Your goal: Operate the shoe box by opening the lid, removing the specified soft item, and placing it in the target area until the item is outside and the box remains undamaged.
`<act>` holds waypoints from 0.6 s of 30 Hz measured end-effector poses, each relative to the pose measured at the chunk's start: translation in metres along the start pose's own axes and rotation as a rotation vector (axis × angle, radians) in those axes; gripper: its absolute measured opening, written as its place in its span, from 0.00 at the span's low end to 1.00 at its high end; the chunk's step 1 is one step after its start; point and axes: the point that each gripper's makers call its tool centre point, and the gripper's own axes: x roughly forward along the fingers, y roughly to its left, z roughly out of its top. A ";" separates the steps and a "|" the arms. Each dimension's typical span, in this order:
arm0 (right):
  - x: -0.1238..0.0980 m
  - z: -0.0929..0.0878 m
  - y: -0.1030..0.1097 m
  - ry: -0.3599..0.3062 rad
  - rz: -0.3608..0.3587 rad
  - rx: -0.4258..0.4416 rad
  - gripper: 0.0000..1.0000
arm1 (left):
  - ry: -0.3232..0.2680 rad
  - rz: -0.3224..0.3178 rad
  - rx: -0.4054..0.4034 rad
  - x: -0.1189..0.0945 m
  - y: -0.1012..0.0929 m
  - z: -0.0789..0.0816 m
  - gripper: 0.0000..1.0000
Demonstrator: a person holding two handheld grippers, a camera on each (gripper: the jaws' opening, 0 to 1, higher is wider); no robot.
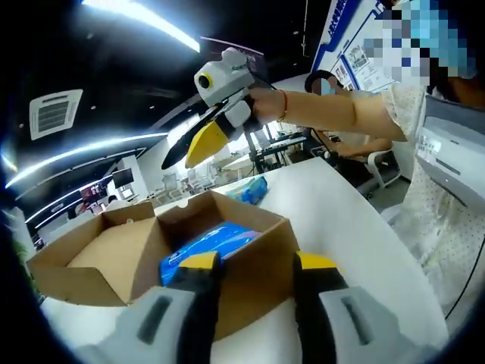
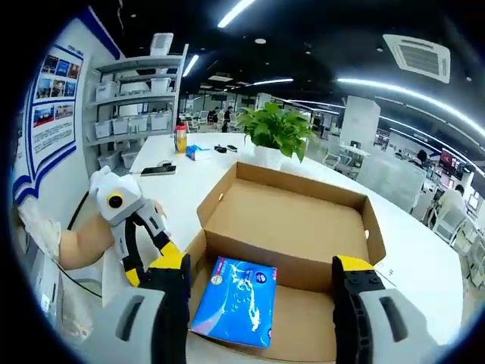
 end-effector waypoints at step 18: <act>0.051 -0.056 0.023 0.323 0.067 -0.066 0.89 | 0.003 0.000 0.005 0.000 -0.001 0.000 0.39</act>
